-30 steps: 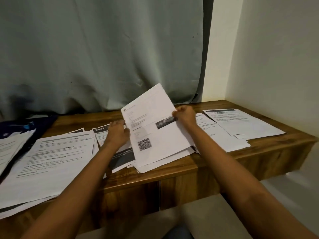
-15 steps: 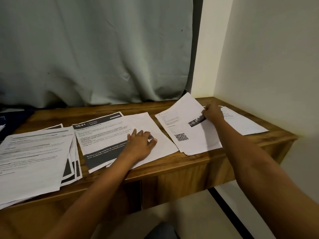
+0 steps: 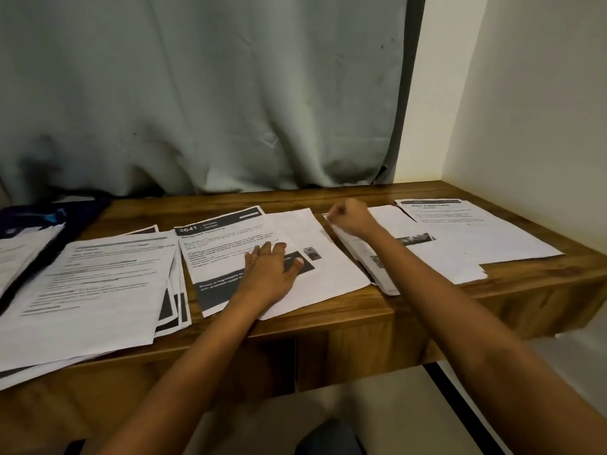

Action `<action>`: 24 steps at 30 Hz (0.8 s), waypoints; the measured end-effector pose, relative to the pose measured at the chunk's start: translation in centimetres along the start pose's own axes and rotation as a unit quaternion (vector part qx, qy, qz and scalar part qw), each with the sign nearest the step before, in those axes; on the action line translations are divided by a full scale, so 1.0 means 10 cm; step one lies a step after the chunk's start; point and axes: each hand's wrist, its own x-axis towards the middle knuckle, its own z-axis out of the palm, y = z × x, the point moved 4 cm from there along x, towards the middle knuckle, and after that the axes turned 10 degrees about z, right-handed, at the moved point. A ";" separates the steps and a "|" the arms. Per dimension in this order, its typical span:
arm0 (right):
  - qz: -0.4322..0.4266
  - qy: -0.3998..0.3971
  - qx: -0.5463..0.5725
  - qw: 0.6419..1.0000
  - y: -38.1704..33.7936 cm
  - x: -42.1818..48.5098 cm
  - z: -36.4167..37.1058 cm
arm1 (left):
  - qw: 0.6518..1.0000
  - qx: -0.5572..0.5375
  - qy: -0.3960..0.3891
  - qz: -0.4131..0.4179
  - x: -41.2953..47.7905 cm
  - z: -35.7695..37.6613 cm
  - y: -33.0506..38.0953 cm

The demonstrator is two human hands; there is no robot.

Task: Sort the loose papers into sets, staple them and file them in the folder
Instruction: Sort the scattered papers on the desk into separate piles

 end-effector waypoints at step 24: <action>0.081 -0.066 -0.170 0.980 -0.84 -0.47 0.73 | 0.997 -0.057 0.010 -0.046 -0.55 -0.38 -0.54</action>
